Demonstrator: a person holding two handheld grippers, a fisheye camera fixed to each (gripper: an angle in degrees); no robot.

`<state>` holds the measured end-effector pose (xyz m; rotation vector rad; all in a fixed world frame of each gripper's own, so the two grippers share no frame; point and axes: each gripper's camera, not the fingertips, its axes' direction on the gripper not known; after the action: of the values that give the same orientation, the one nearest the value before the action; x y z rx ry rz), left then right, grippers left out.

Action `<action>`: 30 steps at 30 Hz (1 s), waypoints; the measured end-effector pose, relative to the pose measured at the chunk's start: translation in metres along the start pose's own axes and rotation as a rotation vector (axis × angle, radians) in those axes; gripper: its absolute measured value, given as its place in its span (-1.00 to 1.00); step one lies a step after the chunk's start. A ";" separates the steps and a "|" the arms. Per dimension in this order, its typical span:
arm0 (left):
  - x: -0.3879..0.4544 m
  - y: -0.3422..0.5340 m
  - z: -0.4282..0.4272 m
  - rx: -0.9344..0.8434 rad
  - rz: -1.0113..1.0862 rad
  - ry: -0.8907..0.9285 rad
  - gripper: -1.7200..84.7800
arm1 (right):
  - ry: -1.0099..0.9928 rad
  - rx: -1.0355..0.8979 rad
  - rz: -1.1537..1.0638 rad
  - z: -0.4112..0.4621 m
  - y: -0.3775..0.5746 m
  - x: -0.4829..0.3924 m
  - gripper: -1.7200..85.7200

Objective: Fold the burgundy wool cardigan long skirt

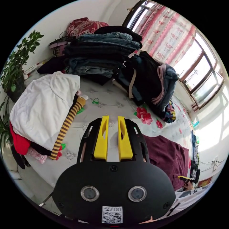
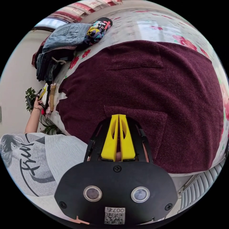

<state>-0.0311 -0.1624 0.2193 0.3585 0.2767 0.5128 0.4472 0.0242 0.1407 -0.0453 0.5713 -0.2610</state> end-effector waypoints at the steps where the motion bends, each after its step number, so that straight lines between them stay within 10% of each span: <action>1: -0.003 0.016 0.000 -0.019 -0.017 0.016 -0.83 | 0.009 0.003 -0.005 -0.003 0.003 -0.003 -0.97; 13: 0.052 0.161 0.035 -0.232 -0.019 -0.038 -0.70 | 0.161 -0.057 -0.125 -0.020 0.056 -0.016 -0.96; 18: 0.060 0.155 0.057 -0.320 0.080 -0.232 -0.94 | 0.174 0.009 -0.214 -0.037 0.079 -0.017 -0.96; 30: -0.024 0.194 -0.047 -0.144 -0.156 -0.237 -0.84 | -0.062 0.216 -0.013 -0.125 0.145 0.048 -0.90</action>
<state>-0.1499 -0.0046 0.2584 0.2523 0.0374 0.3302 0.4519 0.1554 -0.0058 0.1510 0.4791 -0.3320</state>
